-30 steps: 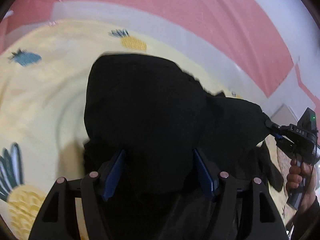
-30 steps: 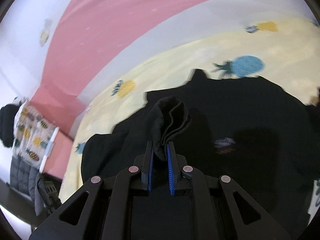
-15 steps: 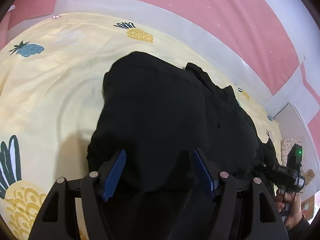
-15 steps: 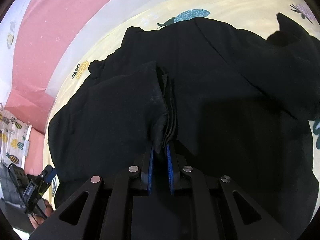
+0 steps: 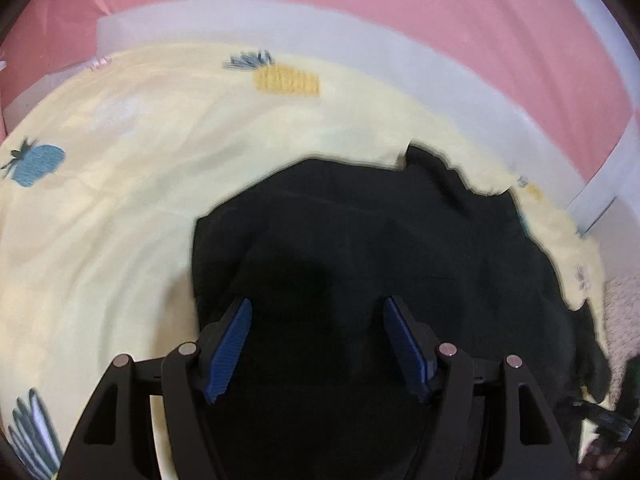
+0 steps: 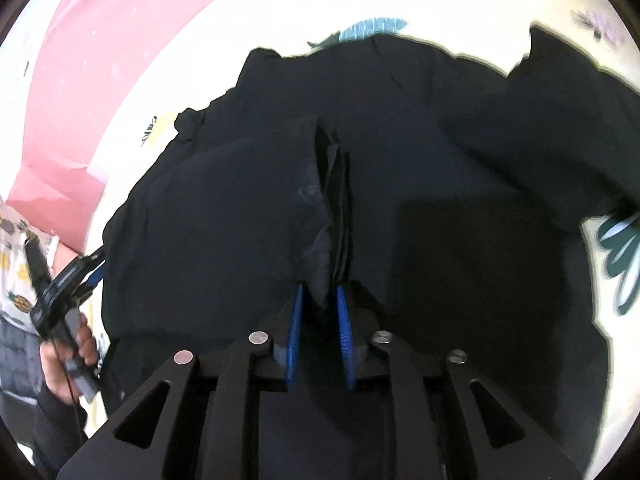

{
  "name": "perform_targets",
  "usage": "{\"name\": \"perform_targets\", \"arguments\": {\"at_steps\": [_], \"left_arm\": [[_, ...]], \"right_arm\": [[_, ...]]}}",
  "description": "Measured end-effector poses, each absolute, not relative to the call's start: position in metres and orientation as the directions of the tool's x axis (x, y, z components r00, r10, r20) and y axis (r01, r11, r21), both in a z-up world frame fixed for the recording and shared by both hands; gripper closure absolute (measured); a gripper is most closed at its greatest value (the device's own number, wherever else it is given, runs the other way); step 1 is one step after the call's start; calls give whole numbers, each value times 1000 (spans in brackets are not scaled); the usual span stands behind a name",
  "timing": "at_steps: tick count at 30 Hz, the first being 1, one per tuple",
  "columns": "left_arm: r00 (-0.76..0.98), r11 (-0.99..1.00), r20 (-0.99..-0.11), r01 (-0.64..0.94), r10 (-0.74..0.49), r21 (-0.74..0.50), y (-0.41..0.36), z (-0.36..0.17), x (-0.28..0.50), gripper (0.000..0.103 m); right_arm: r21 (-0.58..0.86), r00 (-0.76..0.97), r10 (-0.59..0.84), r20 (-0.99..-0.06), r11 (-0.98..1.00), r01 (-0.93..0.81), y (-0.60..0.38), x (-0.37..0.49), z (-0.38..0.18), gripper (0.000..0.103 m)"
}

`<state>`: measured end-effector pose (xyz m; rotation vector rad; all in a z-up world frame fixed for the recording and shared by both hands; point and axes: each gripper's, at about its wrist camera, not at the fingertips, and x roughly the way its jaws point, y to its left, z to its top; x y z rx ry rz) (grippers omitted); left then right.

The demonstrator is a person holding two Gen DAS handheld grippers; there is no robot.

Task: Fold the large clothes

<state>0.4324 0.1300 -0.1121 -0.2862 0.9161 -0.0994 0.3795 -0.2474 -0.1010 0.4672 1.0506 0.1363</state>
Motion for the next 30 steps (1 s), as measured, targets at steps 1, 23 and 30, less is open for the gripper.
{"name": "perform_targets", "arguments": {"at_steps": [1, 23, 30], "left_arm": [[591, 965, -783, -26, -196, -261, 125, -120, 438, 33], [634, 981, -758, 11, -156, -193, 112, -98, 395, 33], [603, 989, -788, 4, -121, -149, 99, -126, 357, 32]], "right_arm": [[393, 524, 290, -801, 914, 95, -247, 375, -89, 85], [336, 563, 286, -775, 942, -15, -232, 409, -79, 84], [352, 512, 316, -799, 936, -29, -231, 384, -113, 84]]}}
